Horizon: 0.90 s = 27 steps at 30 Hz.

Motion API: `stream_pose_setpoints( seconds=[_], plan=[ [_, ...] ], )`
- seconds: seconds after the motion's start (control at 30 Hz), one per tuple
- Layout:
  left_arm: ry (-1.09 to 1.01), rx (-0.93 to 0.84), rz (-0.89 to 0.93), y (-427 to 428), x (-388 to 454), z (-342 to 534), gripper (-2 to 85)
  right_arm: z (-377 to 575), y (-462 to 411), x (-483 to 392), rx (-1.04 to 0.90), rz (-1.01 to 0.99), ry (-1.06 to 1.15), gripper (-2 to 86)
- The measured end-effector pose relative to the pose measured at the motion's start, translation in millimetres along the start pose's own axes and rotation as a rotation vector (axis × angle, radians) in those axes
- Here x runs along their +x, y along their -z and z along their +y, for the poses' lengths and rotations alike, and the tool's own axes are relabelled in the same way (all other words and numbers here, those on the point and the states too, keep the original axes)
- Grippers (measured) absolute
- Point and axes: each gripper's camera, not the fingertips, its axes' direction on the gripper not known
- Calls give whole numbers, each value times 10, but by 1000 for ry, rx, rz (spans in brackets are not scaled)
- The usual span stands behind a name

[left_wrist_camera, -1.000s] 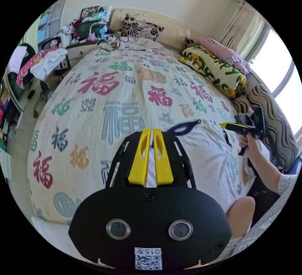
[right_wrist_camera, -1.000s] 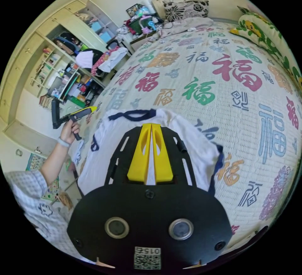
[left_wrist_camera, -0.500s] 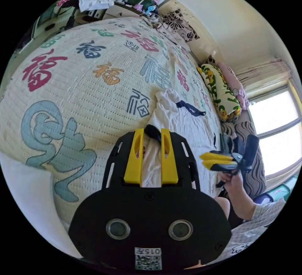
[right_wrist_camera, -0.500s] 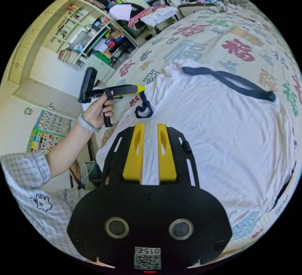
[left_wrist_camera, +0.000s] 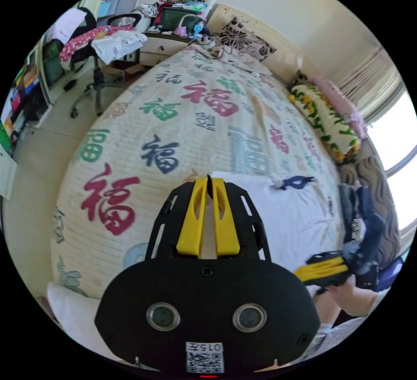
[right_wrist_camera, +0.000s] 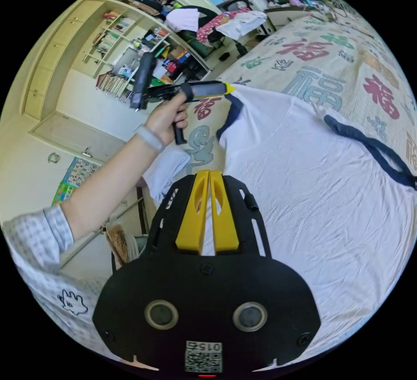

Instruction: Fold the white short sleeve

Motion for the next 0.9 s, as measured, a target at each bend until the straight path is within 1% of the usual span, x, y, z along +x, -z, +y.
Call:
stream_pose_setpoints(
  seconds=[0.03,0.1,0.17,0.23,0.3,0.37,0.43,0.47,0.53,0.6,0.67,0.7,0.73,0.77,0.8,0.87,0.9],
  plan=[
    [-12,-30,-52,-19,-27,-71,43,77,62,-21,-7,-2,21,-5],
    [-4,-64,-28,-25,-68,-115,61,247,183,3,-23,13,37,-5],
    [17,-18,11,128,-52,-34,67,472,364,90,-21,24,6,-5],
    [31,35,50,373,29,254,72,798,688,229,37,-5,-42,-5],
    [46,45,99,451,84,521,78,1043,957,343,111,1,-102,-5],
    [59,11,170,401,134,706,77,1273,1213,442,187,15,-144,-5],
    [54,-58,200,255,211,771,43,1519,1488,579,269,36,-217,-5],
    [53,-57,191,247,222,776,32,1564,1538,611,276,42,-229,-5],
    [106,-7,113,393,183,818,17,1701,1698,726,275,89,-290,-5],
    [169,18,79,578,131,892,24,1748,1793,763,252,146,-293,-5],
    [245,18,-16,767,89,973,38,1742,1870,810,215,229,-299,-5],
    [268,48,-83,926,102,1016,42,1706,1914,847,193,275,-291,-5],
    [268,95,-102,1084,158,1035,45,1646,1953,895,174,313,-289,-5],
    [257,117,-97,1151,208,1026,46,1607,1972,918,167,330,-287,-4],
    [196,151,-63,1246,370,962,47,1510,2006,955,156,365,-270,-4],
    [38,140,28,1262,754,752,54,1322,2038,1003,145,426,-238,-3],
    [-88,99,67,1201,1093,578,61,1161,2044,1041,130,459,-221,-2]
  ],
)
